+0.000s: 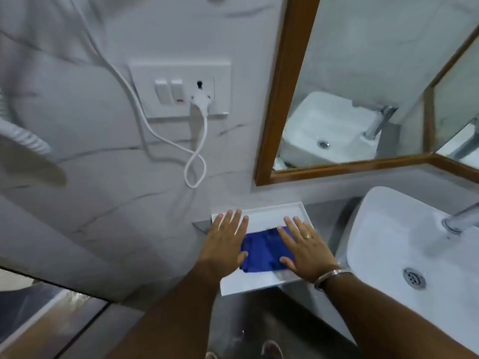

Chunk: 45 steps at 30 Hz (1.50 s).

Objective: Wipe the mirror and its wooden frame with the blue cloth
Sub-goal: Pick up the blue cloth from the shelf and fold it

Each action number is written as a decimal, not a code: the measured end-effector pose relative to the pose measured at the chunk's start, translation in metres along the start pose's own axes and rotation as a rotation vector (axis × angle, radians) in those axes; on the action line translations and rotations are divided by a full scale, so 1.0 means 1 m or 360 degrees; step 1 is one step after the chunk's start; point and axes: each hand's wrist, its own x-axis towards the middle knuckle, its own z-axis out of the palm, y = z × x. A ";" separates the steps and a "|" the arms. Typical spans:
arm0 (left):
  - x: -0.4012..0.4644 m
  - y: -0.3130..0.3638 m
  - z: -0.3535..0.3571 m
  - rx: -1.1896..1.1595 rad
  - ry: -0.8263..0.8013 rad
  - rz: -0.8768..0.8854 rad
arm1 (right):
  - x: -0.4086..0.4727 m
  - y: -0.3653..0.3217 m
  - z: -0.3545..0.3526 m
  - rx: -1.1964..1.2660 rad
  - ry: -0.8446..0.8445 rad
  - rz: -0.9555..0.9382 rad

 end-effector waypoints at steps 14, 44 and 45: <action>0.065 0.022 0.098 -0.0202 -0.0767 0.0332 | 0.050 0.035 0.106 0.0467 -0.0587 -0.0160; 0.104 0.001 -0.440 -0.1438 0.1679 0.0129 | -0.002 0.176 -0.468 0.0478 0.0713 0.0045; 0.106 0.001 -0.467 -0.1353 0.1750 0.0170 | -0.008 0.182 -0.493 0.0442 0.0798 0.0068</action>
